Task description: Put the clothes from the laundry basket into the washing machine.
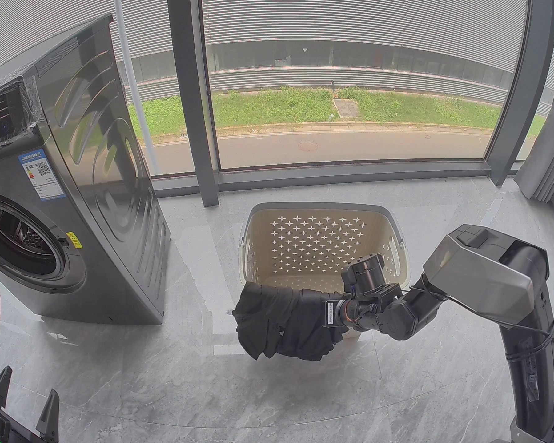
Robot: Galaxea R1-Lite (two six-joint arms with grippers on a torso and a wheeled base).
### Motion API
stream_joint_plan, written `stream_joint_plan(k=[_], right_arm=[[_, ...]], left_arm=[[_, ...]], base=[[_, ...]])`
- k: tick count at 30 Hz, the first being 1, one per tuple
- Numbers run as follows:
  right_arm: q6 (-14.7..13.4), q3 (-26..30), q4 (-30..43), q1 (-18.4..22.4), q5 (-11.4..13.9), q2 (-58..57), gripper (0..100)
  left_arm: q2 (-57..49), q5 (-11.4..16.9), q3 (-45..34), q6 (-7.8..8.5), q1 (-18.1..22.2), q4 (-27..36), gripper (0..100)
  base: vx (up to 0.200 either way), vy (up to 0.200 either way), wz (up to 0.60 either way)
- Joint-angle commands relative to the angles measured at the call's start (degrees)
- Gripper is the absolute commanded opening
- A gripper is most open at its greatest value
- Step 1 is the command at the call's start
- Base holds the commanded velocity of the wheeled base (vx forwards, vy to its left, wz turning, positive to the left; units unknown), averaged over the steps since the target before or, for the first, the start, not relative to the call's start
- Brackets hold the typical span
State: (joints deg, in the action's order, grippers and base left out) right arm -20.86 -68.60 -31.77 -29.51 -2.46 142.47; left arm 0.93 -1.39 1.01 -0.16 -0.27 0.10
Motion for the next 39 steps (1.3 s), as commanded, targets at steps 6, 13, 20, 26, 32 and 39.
stream_joint_plan(k=[6,13,20,26,32,39], right_arm=[[-0.4,2.3,-0.4,-0.9,0.1,-2.7,0],[-0.1,9.5,-7.1,-3.2,0.0,-11.8,0],[2.6,16.8,-15.3,-3.4,-1.9,-17.2,0],[3.6,21.1,-23.2,-3.4,-2.1,-19.8,0],[3.9,22.4,-26.7,-3.2,-2.1,-21.9,0],[5.2,22.6,-34.8,-4.1,-2.0,-30.8,0]], left_arm=[[-0.9,-0.1,-1.0,-0.02,0.0,0.0,100],[-0.9,0.0,-1.0,0.07,0.0,0.0,100],[-0.9,0.0,-1.0,0.07,0.0,0.0,100],[-0.9,0.0,-1.0,-0.02,0.0,0.0,100],[-0.9,0.0,-1.0,-0.02,0.0,0.0,100],[-0.9,0.1,-1.0,0.25,0.0,0.1,100]], base=[[0.0,0.0,0.0],[0.0,0.0,0.0],[0.0,0.0,0.0],[0.0,0.0,0.0],[0.0,0.0,0.0],[0.0,0.0,0.0]])
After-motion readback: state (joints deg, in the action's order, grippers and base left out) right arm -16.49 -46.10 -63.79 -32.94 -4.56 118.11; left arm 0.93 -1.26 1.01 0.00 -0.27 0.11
